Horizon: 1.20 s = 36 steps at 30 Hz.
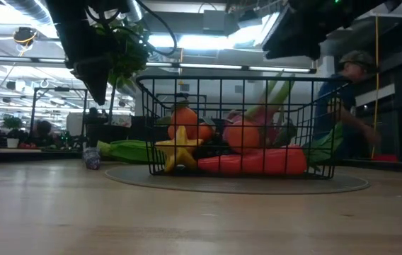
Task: Build produce basket
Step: Put the yellow pear into the black wire basket
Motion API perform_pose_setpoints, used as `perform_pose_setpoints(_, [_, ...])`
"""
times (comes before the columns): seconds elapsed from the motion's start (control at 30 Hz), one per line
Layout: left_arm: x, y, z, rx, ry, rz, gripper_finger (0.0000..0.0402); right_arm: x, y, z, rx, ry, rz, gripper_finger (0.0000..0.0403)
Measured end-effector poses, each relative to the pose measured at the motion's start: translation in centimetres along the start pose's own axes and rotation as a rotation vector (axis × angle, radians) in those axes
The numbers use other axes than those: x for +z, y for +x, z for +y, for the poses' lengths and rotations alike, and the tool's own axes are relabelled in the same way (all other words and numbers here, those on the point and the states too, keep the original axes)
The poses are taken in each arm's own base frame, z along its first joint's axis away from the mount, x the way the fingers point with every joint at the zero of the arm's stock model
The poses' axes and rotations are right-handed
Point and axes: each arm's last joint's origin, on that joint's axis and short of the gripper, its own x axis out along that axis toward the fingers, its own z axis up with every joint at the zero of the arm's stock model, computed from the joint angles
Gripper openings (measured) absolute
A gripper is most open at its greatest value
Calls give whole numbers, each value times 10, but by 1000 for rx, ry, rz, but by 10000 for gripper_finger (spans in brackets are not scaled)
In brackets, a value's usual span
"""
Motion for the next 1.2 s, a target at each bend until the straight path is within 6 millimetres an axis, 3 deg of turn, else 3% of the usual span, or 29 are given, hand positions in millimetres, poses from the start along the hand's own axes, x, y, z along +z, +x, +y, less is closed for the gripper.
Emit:
perform_pose_setpoints(0.17, [0, 0, 0, 0, 0, 0, 136, 8, -2, -23, -522, -117, -115, 124])
perform_pose_setpoints(0.27, [0, 0, 0, 0, 0, 0, 136, 11, 2, -39, -638, -100, -112, 123])
perform_pose_setpoints(0.53, [2, 0, -1, -7, -11, -15, 136, 18, 21, -108, -591, 178, -56, 123])
perform_pose_setpoints(0.8, [3, 0, -1, -7, -18, -26, 136, 2, 59, -173, -493, 387, 33, 123])
perform_pose_setpoints(1.0, [3, 0, -1, -7, 5, -29, 136, -5, 104, -198, -384, 442, 201, 123])
perform_pose_setpoints(1.2, [6, 0, -2, -18, 39, -55, 136, -5, 137, -204, -306, 432, 508, 123])
